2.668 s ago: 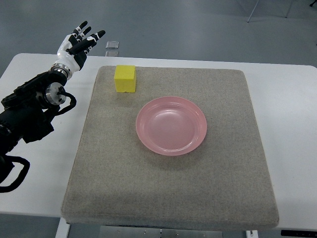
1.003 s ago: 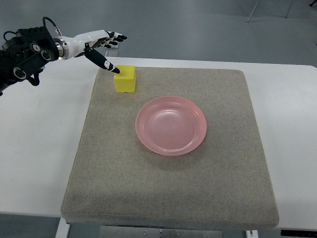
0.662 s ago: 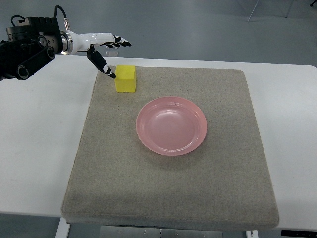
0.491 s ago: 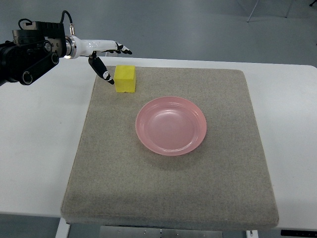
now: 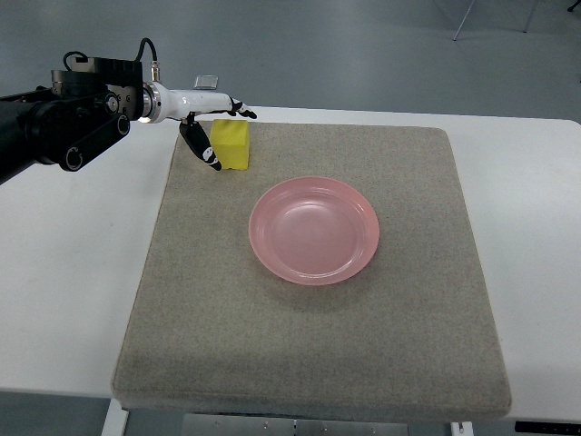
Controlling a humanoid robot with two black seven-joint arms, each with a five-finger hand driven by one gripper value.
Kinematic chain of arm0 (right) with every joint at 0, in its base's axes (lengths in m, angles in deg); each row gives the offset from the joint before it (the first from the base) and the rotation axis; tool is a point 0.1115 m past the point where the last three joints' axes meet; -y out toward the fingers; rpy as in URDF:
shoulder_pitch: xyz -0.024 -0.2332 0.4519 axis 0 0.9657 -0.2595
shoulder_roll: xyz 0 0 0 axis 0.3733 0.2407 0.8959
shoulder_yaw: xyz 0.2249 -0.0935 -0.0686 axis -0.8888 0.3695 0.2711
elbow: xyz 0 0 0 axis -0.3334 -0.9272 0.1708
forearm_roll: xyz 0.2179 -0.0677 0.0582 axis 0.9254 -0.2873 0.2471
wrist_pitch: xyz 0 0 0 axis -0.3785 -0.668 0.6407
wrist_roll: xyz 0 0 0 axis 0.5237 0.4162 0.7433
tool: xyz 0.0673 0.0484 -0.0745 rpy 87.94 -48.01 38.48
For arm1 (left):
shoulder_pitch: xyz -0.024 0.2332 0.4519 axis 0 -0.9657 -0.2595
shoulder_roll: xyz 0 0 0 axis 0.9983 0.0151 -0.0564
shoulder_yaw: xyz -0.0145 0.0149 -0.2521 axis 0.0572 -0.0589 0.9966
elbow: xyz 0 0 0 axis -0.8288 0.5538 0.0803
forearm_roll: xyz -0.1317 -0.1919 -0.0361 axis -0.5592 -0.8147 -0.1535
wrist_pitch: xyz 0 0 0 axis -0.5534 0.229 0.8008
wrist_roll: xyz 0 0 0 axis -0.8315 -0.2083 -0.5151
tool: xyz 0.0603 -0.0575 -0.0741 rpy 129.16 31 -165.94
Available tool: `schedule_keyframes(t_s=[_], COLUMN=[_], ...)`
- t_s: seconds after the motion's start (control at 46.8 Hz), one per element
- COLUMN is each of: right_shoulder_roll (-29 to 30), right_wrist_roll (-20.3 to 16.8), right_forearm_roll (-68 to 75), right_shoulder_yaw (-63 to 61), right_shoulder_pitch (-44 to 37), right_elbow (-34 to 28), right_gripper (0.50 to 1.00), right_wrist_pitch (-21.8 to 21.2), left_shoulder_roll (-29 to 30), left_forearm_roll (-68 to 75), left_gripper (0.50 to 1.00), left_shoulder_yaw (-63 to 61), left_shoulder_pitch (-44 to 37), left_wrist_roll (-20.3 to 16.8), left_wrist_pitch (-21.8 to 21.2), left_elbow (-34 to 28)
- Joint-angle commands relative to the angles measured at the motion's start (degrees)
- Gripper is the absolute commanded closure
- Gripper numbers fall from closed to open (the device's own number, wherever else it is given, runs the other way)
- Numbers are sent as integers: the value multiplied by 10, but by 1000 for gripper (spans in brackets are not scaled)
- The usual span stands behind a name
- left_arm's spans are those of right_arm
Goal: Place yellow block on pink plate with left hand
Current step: 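Lower the left hand around the yellow cube and close fingers on it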
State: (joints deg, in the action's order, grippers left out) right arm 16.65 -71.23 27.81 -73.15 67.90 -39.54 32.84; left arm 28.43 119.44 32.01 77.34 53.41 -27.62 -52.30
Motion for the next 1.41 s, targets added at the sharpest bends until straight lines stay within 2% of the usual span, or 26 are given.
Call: schedule_keyframes(t_s=[0.0, 0.278, 0.534, 0.811, 0.875, 1.025, 1.153, 1.302, 1.345, 1.388], right_shoulder_roll=[0, 0, 0, 0, 0, 0, 0, 0, 0, 0], right_wrist_roll=[0, 0, 0, 0, 0, 0, 0, 0, 0, 0], right_forearm_roll=[0, 0, 0, 0, 0, 0, 0, 0, 0, 0], right_shoulder_yaw=[0, 0, 0, 0, 0, 0, 0, 0, 0, 0], right_shoulder_pitch=[0, 0, 0, 0, 0, 0, 0, 0, 0, 0], right_elbow=[0, -1, 0, 0, 0, 0, 0, 0, 0, 0], right_gripper=[576, 576, 576, 576, 576, 576, 576, 576, 576, 576], right_wrist_pitch=[0, 0, 0, 0, 0, 0, 0, 0, 0, 0], left_shoulder_roll=[-1, -1, -5, -9, -9, -9, -9, -9, -9, -9], left_forearm_roll=[0, 0, 1, 0, 0, 0, 0, -1, -2, -4], left_gripper=[559, 561, 634, 684, 714, 726, 831, 928, 986, 1000], left_shoulder_yaw=[0, 0, -1, 0, 0, 0, 0, 1, 1, 1], left_shoulder_pitch=[-3, -3, -13, -14, -14, -14, -15, -14, -14, -14], left_wrist_roll=[0, 1, 1, 2, 1, 2, 2, 2, 2, 2], left_wrist_pitch=[-1, -12, -12, -12, -12, -12, -12, -12, -12, -12], left_elbow=[0, -1, -6, -14, -14, -14, -15, -18, -18, -19])
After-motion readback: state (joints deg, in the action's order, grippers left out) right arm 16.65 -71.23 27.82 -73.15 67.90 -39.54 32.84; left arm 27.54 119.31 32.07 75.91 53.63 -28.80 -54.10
